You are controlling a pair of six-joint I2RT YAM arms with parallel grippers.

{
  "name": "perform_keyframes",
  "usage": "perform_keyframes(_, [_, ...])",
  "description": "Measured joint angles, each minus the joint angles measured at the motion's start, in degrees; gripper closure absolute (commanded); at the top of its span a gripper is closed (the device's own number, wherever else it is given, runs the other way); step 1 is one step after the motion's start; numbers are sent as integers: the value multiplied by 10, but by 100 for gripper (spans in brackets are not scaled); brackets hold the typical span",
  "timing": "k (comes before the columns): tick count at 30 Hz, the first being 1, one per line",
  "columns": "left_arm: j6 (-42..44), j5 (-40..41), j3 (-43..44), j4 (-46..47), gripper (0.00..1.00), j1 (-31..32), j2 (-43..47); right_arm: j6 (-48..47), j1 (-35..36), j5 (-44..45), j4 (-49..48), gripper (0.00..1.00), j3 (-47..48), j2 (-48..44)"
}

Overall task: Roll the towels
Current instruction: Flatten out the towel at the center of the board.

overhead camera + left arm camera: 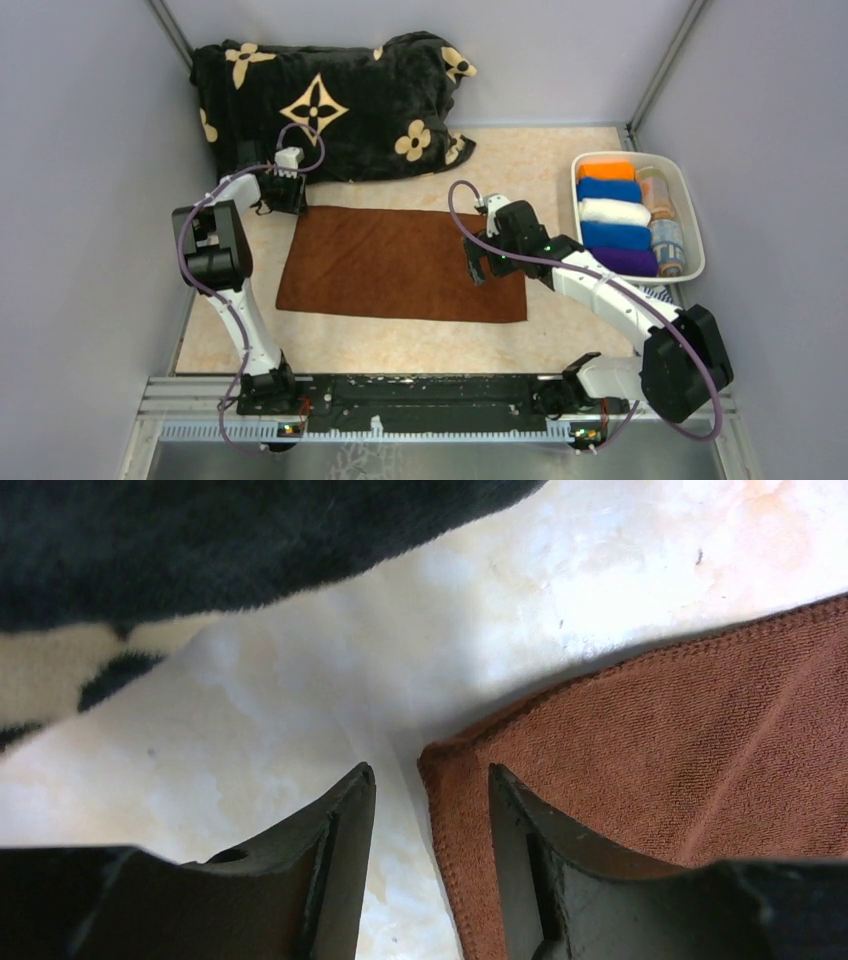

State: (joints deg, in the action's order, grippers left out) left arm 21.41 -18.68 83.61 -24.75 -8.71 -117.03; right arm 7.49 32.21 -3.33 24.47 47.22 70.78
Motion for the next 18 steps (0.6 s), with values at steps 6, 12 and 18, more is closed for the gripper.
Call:
perform_keyframes(6, [43, -39, 43, -8, 57, 3, -37, -15, 0, -5, -9, 8, 1, 22])
perform_keyframes(12, [68, -80, 77, -32, 78, 3, -62, -33, 0, -3, -5, 8, 5, 39])
perform_keyframes(18, [77, -89, 82, -57, 95, 3, -62, -65, -3, 26, 14, 9, 56, 59])
